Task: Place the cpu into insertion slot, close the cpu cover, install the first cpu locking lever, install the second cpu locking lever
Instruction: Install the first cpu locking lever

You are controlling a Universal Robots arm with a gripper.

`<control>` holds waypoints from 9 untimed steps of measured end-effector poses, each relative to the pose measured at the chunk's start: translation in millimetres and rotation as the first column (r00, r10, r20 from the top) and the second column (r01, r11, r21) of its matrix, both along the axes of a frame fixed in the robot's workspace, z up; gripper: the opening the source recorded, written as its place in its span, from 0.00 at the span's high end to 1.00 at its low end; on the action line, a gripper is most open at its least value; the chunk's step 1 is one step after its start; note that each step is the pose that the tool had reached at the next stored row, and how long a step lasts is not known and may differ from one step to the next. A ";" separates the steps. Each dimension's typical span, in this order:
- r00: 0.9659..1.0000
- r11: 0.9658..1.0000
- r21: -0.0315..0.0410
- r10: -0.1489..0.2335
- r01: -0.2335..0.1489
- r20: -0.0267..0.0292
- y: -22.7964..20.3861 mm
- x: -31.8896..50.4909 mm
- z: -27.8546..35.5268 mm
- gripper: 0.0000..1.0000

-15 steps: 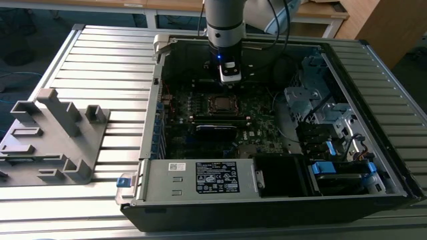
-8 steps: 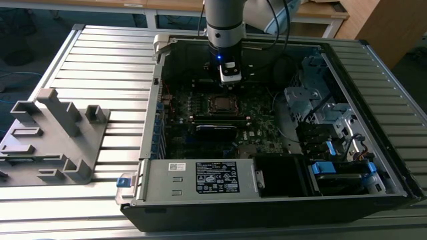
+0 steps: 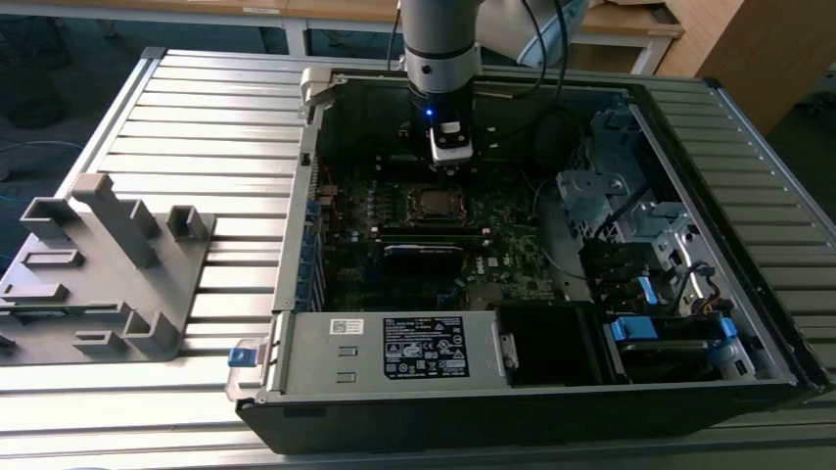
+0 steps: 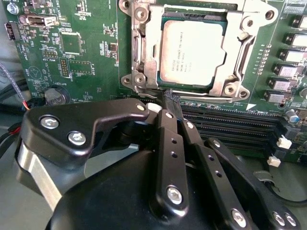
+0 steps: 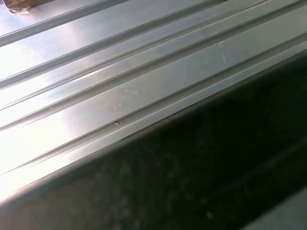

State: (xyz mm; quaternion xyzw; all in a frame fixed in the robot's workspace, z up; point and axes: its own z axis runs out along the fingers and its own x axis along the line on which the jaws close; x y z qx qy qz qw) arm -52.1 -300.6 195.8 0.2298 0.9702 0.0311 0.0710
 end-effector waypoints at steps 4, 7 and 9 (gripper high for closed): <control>1.000 1.000 0.000 0.000 0.000 0.000 0.3 1.5 -0.2 0.89; 1.000 1.000 0.001 0.000 0.000 0.000 0.2 3.5 -0.2 0.89; 1.000 1.000 0.001 0.000 0.000 0.000 0.3 6.0 -0.2 0.89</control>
